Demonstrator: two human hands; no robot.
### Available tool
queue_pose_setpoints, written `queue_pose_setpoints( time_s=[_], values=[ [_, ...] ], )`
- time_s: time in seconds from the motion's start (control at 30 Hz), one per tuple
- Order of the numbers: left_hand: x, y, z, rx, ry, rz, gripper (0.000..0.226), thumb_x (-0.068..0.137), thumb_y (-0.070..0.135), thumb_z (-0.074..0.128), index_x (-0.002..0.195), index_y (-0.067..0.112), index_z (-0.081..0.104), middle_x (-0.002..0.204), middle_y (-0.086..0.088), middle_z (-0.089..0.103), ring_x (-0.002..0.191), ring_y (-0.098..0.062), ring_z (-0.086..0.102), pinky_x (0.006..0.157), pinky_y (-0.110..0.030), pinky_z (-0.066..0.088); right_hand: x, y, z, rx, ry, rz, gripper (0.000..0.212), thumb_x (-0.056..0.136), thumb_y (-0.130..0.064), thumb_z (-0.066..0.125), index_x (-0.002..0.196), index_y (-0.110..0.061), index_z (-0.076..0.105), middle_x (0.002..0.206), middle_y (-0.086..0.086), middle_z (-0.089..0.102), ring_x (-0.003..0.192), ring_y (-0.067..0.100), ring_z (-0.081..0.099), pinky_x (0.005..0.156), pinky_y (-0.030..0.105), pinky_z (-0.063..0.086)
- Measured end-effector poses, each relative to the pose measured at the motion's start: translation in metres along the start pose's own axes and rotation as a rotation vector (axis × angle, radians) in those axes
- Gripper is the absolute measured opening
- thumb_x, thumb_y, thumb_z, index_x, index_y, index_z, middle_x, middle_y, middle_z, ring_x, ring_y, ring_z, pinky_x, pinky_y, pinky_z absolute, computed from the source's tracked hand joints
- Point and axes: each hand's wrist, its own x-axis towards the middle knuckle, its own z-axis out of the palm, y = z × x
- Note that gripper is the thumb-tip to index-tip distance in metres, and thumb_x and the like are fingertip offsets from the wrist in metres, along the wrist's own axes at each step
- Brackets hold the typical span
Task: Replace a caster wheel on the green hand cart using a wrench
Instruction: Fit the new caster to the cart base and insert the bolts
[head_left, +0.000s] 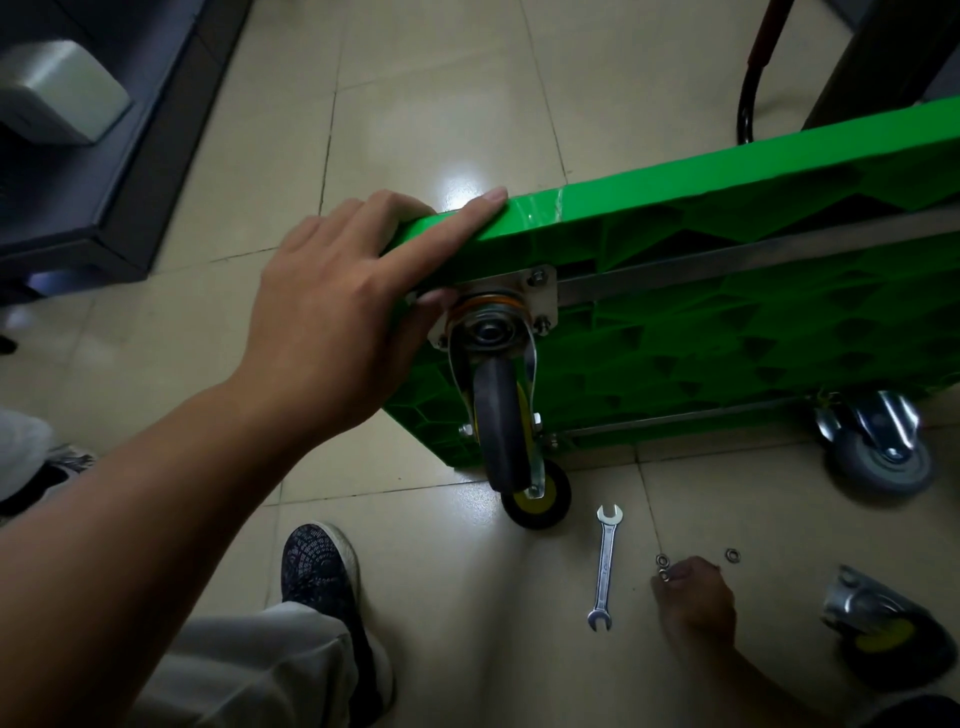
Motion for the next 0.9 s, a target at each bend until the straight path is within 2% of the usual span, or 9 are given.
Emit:
queue_pose_setpoints(
  time_s=[0.2, 0.37, 0.43, 0.57, 0.67, 0.73, 0.8, 0.87, 0.9],
  values=[
    [0.0, 0.002, -0.002, 0.0, -0.005, -0.007, 0.06, 0.104, 0.036, 0.046, 0.161, 0.036, 0.031, 0.125, -0.012, 0.058, 0.1, -0.034, 0.054, 0.077, -0.043, 0.04, 0.001, -0.001, -0.001, -0.066, -0.017, -0.015, 0.012, 0.084, -0.008, 0.075, 0.092, -0.001, 0.068, 0.097, 0.023, 0.072, 0.095, 0.041, 0.068, 0.083, 0.042, 0.055],
    [0.001, 0.002, -0.002, -0.016, 0.004, -0.005, 0.061, 0.103, 0.035, 0.048, 0.161, 0.037, 0.031, 0.124, -0.013, 0.058, 0.099, -0.034, 0.053, 0.077, -0.041, 0.038, -0.001, -0.017, -0.01, -0.052, 0.03, -0.004, 0.026, 0.082, -0.016, 0.079, 0.097, 0.003, 0.07, 0.102, 0.024, 0.071, 0.098, 0.042, 0.067, 0.083, 0.042, 0.054],
    [0.001, 0.002, -0.003, -0.022, 0.012, -0.009, 0.062, 0.103, 0.033, 0.051, 0.161, 0.038, 0.03, 0.123, -0.013, 0.058, 0.099, -0.034, 0.053, 0.077, -0.037, 0.033, -0.006, -0.037, -0.021, 0.006, 0.106, -0.06, 0.024, 0.084, -0.016, 0.077, 0.098, 0.003, 0.07, 0.1, 0.024, 0.072, 0.096, 0.042, 0.068, 0.083, 0.042, 0.054],
    [0.002, 0.004, -0.009, -0.046, -0.014, -0.018, 0.069, 0.098, 0.033, 0.057, 0.161, 0.041, 0.03, 0.124, -0.012, 0.059, 0.1, -0.033, 0.054, 0.077, -0.036, 0.032, -0.028, -0.101, -0.057, 0.261, 0.223, -0.189, 0.003, 0.086, -0.011, 0.067, 0.084, -0.011, 0.065, 0.088, 0.015, 0.071, 0.085, 0.038, 0.067, 0.077, 0.04, 0.055],
    [0.002, 0.007, -0.011, -0.055, -0.019, -0.02, 0.07, 0.099, 0.033, 0.06, 0.161, 0.043, 0.028, 0.125, -0.01, 0.059, 0.101, -0.031, 0.054, 0.078, -0.038, 0.035, -0.058, -0.155, -0.088, 0.37, 0.249, -0.442, 0.012, 0.089, -0.014, 0.068, 0.078, -0.015, 0.063, 0.077, 0.008, 0.068, 0.075, 0.03, 0.065, 0.07, 0.037, 0.052],
    [0.0, 0.008, -0.011, -0.064, -0.013, -0.018, 0.071, 0.099, 0.032, 0.062, 0.161, 0.043, 0.028, 0.125, -0.01, 0.059, 0.101, -0.031, 0.055, 0.079, -0.039, 0.036, -0.084, -0.191, -0.109, 0.44, 0.182, -0.585, 0.021, 0.096, -0.026, 0.065, 0.075, -0.022, 0.061, 0.072, -0.001, 0.066, 0.069, 0.017, 0.064, 0.064, 0.033, 0.049],
    [-0.001, 0.007, -0.011, -0.073, -0.007, -0.013, 0.07, 0.1, 0.032, 0.061, 0.161, 0.044, 0.027, 0.125, -0.01, 0.058, 0.102, -0.031, 0.055, 0.081, -0.04, 0.038, -0.113, -0.223, -0.124, 0.505, 0.016, -0.634, 0.031, 0.099, -0.042, 0.057, 0.08, -0.019, 0.065, 0.076, 0.002, 0.068, 0.074, 0.02, 0.067, 0.066, 0.037, 0.053],
    [0.0, 0.006, -0.011, -0.089, 0.0, -0.005, 0.07, 0.1, 0.03, 0.061, 0.161, 0.043, 0.028, 0.124, -0.01, 0.058, 0.102, -0.031, 0.055, 0.081, -0.04, 0.037, -0.141, -0.247, -0.132, 0.54, -0.148, -0.643, 0.051, 0.092, -0.063, 0.05, 0.088, -0.015, 0.067, 0.083, 0.007, 0.07, 0.081, 0.024, 0.067, 0.07, 0.04, 0.056],
    [0.0, 0.006, -0.01, -0.098, 0.004, -0.001, 0.07, 0.099, 0.029, 0.061, 0.161, 0.042, 0.029, 0.123, -0.01, 0.059, 0.102, -0.031, 0.055, 0.08, -0.04, 0.037, -0.154, -0.254, -0.133, 0.517, -0.202, -0.646, 0.059, 0.083, -0.074, 0.048, 0.091, -0.019, 0.067, 0.085, 0.002, 0.07, 0.081, 0.017, 0.067, 0.067, 0.033, 0.055]
  ],
)
